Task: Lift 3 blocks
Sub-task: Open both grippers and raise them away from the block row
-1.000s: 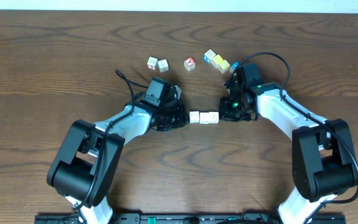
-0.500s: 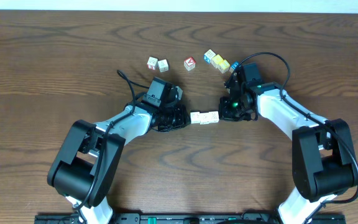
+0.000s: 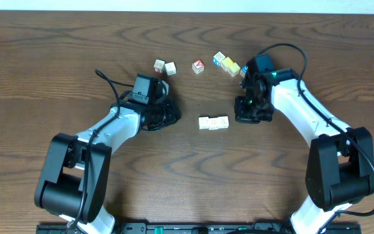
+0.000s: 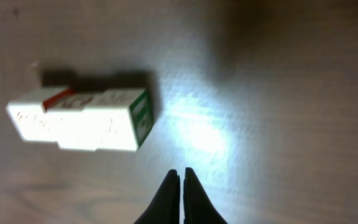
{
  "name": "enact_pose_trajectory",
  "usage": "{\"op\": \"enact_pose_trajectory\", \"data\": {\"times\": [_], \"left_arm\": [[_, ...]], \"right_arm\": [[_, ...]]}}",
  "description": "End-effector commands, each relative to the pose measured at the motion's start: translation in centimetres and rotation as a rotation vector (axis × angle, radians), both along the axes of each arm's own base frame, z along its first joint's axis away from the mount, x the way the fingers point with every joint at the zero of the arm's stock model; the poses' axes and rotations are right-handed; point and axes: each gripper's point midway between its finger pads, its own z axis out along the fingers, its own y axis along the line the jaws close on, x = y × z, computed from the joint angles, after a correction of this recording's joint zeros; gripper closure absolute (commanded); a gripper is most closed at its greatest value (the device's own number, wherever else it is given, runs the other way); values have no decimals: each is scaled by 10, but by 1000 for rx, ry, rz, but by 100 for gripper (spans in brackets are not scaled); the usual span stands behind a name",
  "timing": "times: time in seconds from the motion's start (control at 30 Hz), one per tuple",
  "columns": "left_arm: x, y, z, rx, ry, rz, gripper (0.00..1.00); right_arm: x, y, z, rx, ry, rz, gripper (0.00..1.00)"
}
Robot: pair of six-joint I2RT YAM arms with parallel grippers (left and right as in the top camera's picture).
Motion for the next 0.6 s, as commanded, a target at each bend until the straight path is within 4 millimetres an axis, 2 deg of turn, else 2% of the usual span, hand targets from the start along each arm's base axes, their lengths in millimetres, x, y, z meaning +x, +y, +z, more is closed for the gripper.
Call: {"op": "enact_pose_trajectory", "data": {"times": [0.0, 0.1, 0.23, 0.37, 0.57], "left_arm": [[0, 11, -4, 74, -13, 17, 93], [-2, 23, -12, 151, -1, 49, 93], [-3, 32, -16, 201, 11, 76, 93], [-4, 35, -18, 217, 23, 95, 93], [-4, 35, -18, 217, 23, 95, 93]], "right_arm": [[-20, 22, 1, 51, 51, 85, 99], [-41, 36, -10, 31, 86, 129, 99], [-51, 59, -22, 27, 64, 148, 99], [-49, 52, -35, -97, 13, 100, 99], [-44, 68, -39, -77, -52, 132, 99]]}}
